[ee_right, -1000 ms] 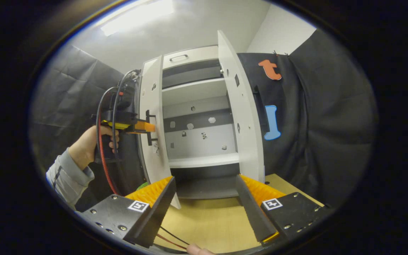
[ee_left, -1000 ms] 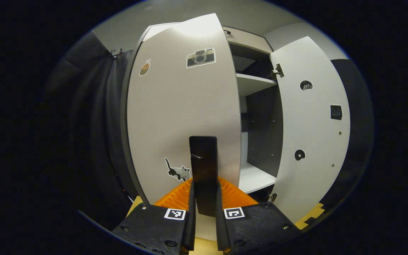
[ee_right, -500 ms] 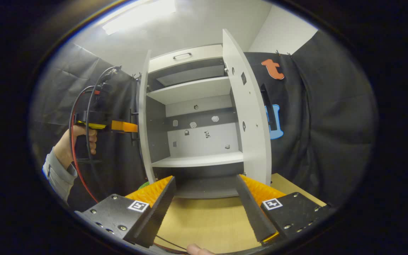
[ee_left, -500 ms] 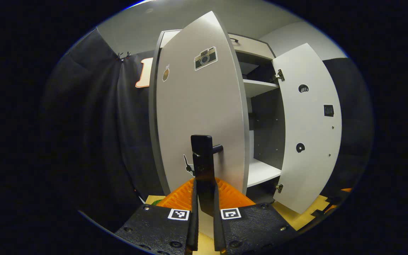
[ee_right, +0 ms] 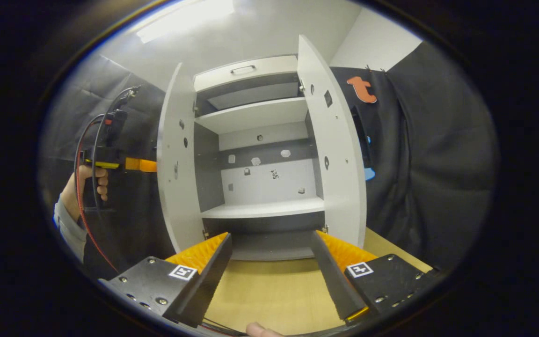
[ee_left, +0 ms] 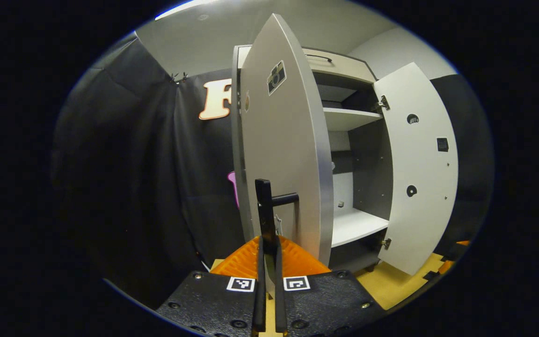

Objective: Open the right door of the double-door shoe cabinet with the right hand, and open the left door with the left hand.

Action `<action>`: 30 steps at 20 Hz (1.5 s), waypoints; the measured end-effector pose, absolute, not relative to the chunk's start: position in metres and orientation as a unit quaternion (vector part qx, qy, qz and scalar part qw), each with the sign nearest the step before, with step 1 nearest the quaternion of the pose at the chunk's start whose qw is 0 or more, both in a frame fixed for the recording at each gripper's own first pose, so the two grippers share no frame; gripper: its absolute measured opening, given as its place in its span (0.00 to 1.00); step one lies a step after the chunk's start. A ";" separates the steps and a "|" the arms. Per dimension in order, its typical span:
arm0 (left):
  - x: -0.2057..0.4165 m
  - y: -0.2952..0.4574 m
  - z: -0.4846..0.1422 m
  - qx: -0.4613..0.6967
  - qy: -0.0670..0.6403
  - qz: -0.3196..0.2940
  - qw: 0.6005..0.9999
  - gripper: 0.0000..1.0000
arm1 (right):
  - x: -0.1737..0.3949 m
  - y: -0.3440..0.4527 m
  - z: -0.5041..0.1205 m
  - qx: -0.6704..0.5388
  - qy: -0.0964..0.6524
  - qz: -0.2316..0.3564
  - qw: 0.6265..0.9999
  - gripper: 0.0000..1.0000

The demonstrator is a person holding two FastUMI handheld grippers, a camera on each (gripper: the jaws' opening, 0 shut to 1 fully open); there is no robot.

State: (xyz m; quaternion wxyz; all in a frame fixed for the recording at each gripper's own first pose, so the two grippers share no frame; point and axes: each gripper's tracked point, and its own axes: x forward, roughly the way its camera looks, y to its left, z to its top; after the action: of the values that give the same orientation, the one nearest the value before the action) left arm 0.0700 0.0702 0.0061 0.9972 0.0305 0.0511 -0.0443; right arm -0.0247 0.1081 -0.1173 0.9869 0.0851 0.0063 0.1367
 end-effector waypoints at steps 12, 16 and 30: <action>0.073 0.116 0.004 0.002 0.048 -0.042 0.998 0.01 | -0.022 0.130 -0.125 0.077 0.012 0.145 0.986 1.00; 0.066 0.118 0.003 0.006 0.045 -0.028 0.999 0.02 | -0.022 0.128 -0.125 0.073 0.012 0.142 0.987 1.00; -0.017 0.111 0.015 -0.007 0.012 0.016 1.000 0.77 | -0.031 0.130 -0.111 0.066 0.001 0.141 0.988 1.00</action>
State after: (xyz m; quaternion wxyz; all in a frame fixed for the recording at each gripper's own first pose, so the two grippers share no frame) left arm -0.0174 0.1112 0.0147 0.9998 -0.0068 0.0120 0.0164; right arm -0.0309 0.1299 -0.1110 0.9878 0.0662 0.0009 0.1409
